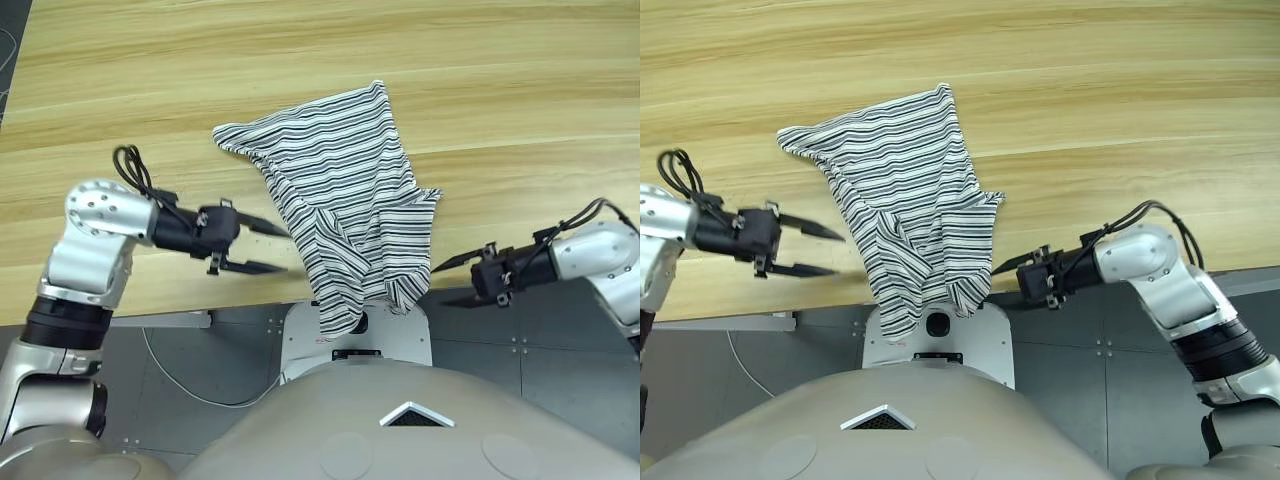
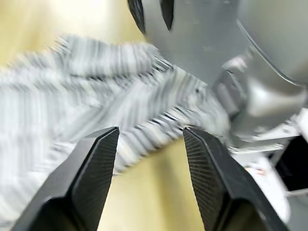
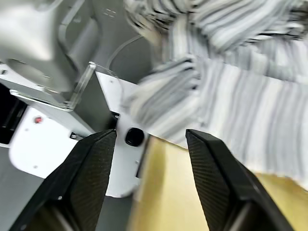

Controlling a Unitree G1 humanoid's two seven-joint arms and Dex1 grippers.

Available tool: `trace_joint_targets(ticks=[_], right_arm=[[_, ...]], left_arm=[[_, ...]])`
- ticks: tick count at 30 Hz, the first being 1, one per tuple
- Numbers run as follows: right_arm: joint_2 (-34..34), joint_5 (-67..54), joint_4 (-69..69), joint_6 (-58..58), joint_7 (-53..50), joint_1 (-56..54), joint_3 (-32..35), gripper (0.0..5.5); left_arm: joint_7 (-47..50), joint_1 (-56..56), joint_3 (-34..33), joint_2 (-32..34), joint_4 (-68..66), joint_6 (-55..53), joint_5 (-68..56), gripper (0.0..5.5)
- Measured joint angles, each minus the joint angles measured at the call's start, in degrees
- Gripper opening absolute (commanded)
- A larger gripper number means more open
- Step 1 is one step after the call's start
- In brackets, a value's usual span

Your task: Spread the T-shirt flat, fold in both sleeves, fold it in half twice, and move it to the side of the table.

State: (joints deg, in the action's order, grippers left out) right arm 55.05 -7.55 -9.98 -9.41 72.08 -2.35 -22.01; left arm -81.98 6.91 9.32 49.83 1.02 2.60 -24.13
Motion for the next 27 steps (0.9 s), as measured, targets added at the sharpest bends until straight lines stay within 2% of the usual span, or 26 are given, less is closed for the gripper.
trace_joint_targets(ticks=[3, 5, 7, 10, 14, 17, 23, 27], right_arm=[[-4.50, -0.57, 1.13, 0.14, -3.31, -4.98, 2.45, 2.68], [-9.93, 2.40, 5.02, -1.74, -8.59, -11.17, 3.07, 2.68], [-14.98, 7.25, 9.89, -3.27, -14.48, -16.51, 3.00, 2.68], [-21.82, 14.41, 18.53, -4.68, -22.67, -21.76, 1.13, 2.68], [-28.04, 20.94, 28.76, -7.06, -28.59, -24.34, -2.27, 2.68], [-30.57, 23.59, 34.80, -8.22, -28.97, -25.52, -5.17, 2.68], [-32.37, 26.46, 43.88, -11.52, -28.39, -28.78, -8.08, 2.68], [-31.20, 30.42, 48.42, -14.33, -31.98, -31.88, -9.72, 2.68]], left_arm=[[12.43, 8.09, -2.37, -8.89, -5.13, 2.59, 3.53, 2.49], [23.06, 15.78, -2.74, -14.94, -10.76, 6.25, 9.91, 2.49], [30.53, 21.49, -2.47, -18.76, -16.35, 9.49, 15.90, 2.49], [36.14, 25.29, 1.50, -22.05, -25.02, 13.82, 24.48, 2.49], [35.17, 25.16, 8.76, -24.97, -34.13, 16.14, 31.36, 2.49], [27.08, 21.96, 13.20, -24.55, -35.21, 16.23, 31.80, 2.49], [18.14, 18.64, 15.34, -21.36, -32.71, 18.26, 30.96, 2.49], [12.34, 17.44, 15.04, -16.47, -30.92, 19.78, 28.70, 2.49]])
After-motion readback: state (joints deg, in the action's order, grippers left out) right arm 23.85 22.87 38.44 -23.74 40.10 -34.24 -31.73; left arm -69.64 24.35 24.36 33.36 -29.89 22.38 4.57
